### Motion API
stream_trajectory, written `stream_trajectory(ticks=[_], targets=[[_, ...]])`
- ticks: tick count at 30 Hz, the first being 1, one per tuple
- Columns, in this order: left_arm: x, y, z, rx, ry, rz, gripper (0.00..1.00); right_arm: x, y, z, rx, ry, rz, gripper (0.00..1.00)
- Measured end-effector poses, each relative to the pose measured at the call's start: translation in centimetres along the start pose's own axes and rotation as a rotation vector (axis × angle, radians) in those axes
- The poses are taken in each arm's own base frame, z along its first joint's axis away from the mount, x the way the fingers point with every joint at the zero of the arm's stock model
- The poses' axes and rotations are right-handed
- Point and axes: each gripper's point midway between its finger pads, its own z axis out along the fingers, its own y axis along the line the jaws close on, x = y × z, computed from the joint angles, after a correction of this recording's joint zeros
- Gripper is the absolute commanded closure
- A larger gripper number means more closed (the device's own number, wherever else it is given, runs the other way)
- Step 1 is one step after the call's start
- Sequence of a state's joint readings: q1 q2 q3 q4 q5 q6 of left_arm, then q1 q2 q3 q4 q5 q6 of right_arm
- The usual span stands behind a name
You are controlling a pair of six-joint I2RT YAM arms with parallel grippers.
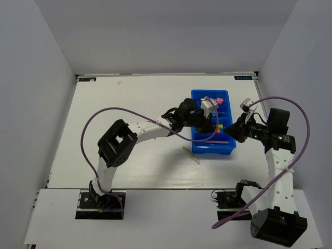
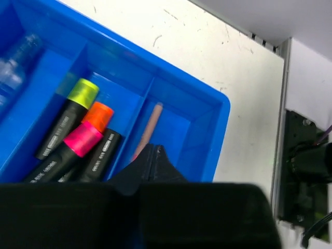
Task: Sort the stationery into containers
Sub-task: Place the pen in the storage box, then pick up the pen from the center of the board.
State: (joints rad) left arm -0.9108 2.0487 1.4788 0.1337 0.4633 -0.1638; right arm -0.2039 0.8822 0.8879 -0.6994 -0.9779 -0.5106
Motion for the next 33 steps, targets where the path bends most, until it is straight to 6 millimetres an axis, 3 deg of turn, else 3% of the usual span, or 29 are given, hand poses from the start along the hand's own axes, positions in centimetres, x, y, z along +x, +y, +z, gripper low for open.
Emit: stream_trajectory(ticks=[3,4,6,8,9,10,13,14,16,19,22,25,33], targets=[[-0.7,0.2,-1.0,-0.030,-0.023,-0.028,1.00,0.3,1.0,-0.2,-0.056,0.025,0.003,1.00],[-1.0,0.1,-2.1,-0.049,-0.033,-0.039,0.88,0.4,1.4,-0.3,-0.082,0.039,-0.005,1.00],[-1.5,0.1,-4.8,-0.108,-0.050,-0.071,0.60,0.8,2.1,-0.4,-0.134,0.072,-0.020,0.90],[-2.1,0.1,-8.2,-0.210,-0.067,-0.115,0.45,1.8,3.0,-0.4,-0.195,0.114,-0.020,0.78],[-2.5,0.0,-10.2,-0.262,-0.075,-0.136,0.37,2.5,3.4,-0.4,-0.221,0.139,-0.016,0.65],[-3.0,-0.1,-12.2,-0.319,-0.090,-0.151,0.25,3.4,4.1,-0.4,-0.246,0.164,-0.005,0.63],[-2.8,-0.8,-18.3,-0.466,-0.134,-0.204,0.20,6.0,6.2,-0.2,-0.308,0.222,-0.028,0.47],[-2.2,-1.1,-20.2,-0.505,-0.145,-0.218,0.19,7.1,7.1,-0.3,-0.329,0.247,-0.029,0.47],[0.1,-1.4,-24.0,-0.583,-0.145,-0.245,0.18,9.5,8.7,-0.4,-0.367,0.310,-0.047,0.46],[5.7,-1.0,-27.9,-0.693,-0.085,-0.284,0.17,12.7,10.1,-0.4,-0.409,0.430,-0.046,0.44],[11.0,-0.5,-30.5,-0.781,-0.003,-0.321,0.17,14.7,10.1,0.0,-0.397,0.542,-0.033,0.43],[13.9,-0.4,-32.5,-0.831,0.023,-0.345,0.17,16.1,9.6,0.7,-0.341,0.633,-0.032,0.37],[14.8,-0.4,-34.7,-0.884,-0.027,-0.368,0.16,17.3,8.4,4.2,-0.177,0.740,-0.094,0.31]])
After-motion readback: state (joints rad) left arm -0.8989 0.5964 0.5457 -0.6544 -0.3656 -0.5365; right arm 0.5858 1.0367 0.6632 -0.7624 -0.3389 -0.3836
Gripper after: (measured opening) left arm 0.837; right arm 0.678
